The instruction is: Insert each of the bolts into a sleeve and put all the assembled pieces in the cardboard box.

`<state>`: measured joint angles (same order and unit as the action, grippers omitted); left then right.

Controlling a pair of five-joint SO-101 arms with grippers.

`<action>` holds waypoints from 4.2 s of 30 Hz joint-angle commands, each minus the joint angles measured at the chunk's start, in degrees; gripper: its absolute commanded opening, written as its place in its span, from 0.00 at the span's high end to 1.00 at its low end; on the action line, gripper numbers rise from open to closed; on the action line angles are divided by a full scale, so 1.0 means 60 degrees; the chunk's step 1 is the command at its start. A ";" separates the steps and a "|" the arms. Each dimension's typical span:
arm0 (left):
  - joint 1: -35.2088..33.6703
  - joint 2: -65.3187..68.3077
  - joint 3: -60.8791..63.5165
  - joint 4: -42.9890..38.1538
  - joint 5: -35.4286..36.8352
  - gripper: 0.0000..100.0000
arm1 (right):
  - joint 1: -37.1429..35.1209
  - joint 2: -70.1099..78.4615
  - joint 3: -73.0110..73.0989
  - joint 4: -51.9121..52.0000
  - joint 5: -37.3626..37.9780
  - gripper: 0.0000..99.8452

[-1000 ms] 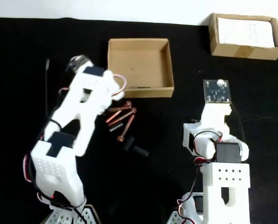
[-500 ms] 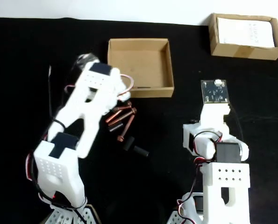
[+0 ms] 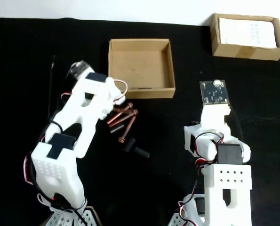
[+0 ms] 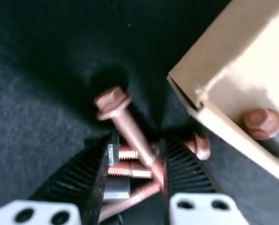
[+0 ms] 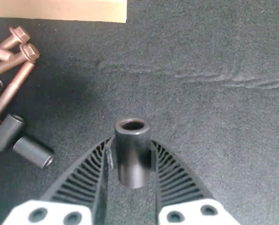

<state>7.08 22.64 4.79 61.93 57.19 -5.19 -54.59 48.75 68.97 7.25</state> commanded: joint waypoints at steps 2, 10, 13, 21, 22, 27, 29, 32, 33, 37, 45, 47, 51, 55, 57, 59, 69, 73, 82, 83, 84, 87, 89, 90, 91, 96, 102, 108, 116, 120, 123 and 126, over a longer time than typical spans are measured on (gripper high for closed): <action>-0.0110 0.0652 -0.0037 -0.0117 0.0352 0.84 | 0.0051 -0.0125 -0.0051 -0.0168 0.0088 0.99; -0.0491 0.1106 -0.0784 0.0103 0.0484 0.94 | 0.0051 -0.0125 -0.0037 -0.0168 0.0088 0.99; -0.0681 0.1062 -0.0916 0.0147 0.0484 0.98 | 0.0051 -0.0125 -0.0037 -0.0168 0.0088 0.99; -0.1179 0.1062 -0.2117 0.1231 0.0425 0.99 | 0.0051 -0.0227 -0.0125 -0.0095 0.0088 0.99; -0.1136 0.1062 -0.2425 0.1597 0.0425 0.99 | 0.0051 -0.0227 -0.0125 -0.0081 0.0088 0.99; -0.0755 0.1062 -0.4667 0.3692 -0.0190 0.99 | 0.0051 -0.0256 -0.0681 0.0447 0.0073 0.99; -0.0491 0.1062 -0.5663 0.4469 -0.0938 0.99 | -0.0081 -0.0256 -0.1282 0.1092 0.0044 0.99; -0.0110 0.1062 -0.6967 0.5509 -0.1758 0.99 | -0.0286 -0.0256 -0.1941 0.1927 0.0044 0.99; -0.0007 0.1062 -0.7363 0.5788 -0.2051 0.99 | -0.0388 -0.0256 -0.2117 0.2176 0.0029 0.99; 0.0242 0.1018 -0.8608 0.6447 -0.3326 0.99 | -0.0755 -0.0418 -0.2645 0.3216 0.0059 0.99; 0.0125 -0.1927 -0.9033 0.6462 -0.4806 0.99 | -0.2029 -0.3114 -0.2571 0.3626 0.0073 0.99; 0.0242 -0.2821 -0.8799 0.6476 -0.5231 0.99 | -0.2044 -0.3480 -0.2132 0.3626 0.0073 0.99; 0.0462 -0.4711 -0.7670 0.6476 -0.5905 0.99 | -0.2044 -0.4286 -0.0740 0.3216 0.0029 0.99; 0.0960 -0.6630 -0.5883 0.6418 -0.6271 0.99 | -0.2088 -0.5473 0.1048 0.1370 0.0029 0.99; 0.1194 -0.7363 -0.5004 0.6022 -0.6227 0.99 | -0.2088 -0.6117 0.1912 0.0300 0.0029 0.99; 0.1297 -0.7934 -0.3905 0.5026 -0.6212 0.99 | -0.2088 -0.6718 0.2615 -0.0623 0.0029 0.99; 0.1795 -1.0264 0.2879 -0.3033 -0.6227 0.99 | -0.2103 -0.8418 0.3890 -0.2542 0.0000 0.99; 0.2454 -1.0952 0.4799 -0.6183 -0.6227 0.99 | -0.2103 -0.8374 0.3919 -0.2542 -0.0410 0.99; 0.4066 -1.0967 0.5092 -0.8293 -0.6256 0.99 | -0.2103 -0.8388 0.4271 -0.2527 -0.0733 0.99; 0.4227 -1.0938 0.4945 -0.8293 -0.6256 0.99 | -0.2103 -0.8388 0.4300 -0.2527 -0.0733 0.99; 0.4359 -1.0894 0.4813 -0.8293 -0.6256 0.99 | -0.2103 -0.8388 0.4315 -0.2527 -0.0733 0.99; 0.4637 -1.0718 0.4432 -0.8278 -0.6256 0.99 | -0.2103 -0.8388 0.4315 -0.2542 -0.0733 0.99; 0.4769 -1.0513 0.4300 -0.8278 -0.6256 0.99 | -0.2103 -0.8388 0.4315 -0.2542 -0.0733 0.99; 0.4813 -1.0396 0.4286 -0.8278 -0.6242 0.99 | -0.2103 -0.8388 0.4315 -0.2542 -0.0733 0.99; 0.4872 -1.0278 0.4286 -0.8293 -0.6227 0.99 | -0.2103 -0.8388 0.4315 -0.2542 -0.0733 0.99; 0.5253 -0.9927 0.4344 -0.8293 -0.6212 0.99 | -0.2103 -0.8388 0.4300 -0.2542 -0.0733 0.99; 0.5370 -0.9839 0.4374 -0.8293 -0.6168 0.99 | -0.2103 -0.8388 0.4242 -0.2542 -0.0733 0.99; 0.5355 -0.9839 0.4784 -0.8293 -0.5245 0.99 | -0.2103 -0.8374 0.4227 -0.2557 -0.0718 0.99; 0.5355 -0.9839 0.5062 -0.8293 -0.5011 0.99 | -0.2103 -0.8330 0.4300 -0.2996 -0.0733 0.99; 0.5385 -0.9824 0.5297 -0.8352 -0.4996 0.99 | -0.2103 -0.8330 0.4315 -0.2996 -0.0733 0.99; 0.5604 -0.9839 0.5692 -0.8352 -0.4996 0.99 | -0.2103 -0.8330 0.4315 -0.2996 -0.0733 0.99; 0.5795 -0.9839 0.5941 -0.8352 -0.4996 0.99 | -0.2103 -0.8315 0.4315 -0.2996 -0.0733 0.99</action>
<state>40.22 -36.18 40.31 12.79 26.86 -17.49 -104.44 75.03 52.26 3.21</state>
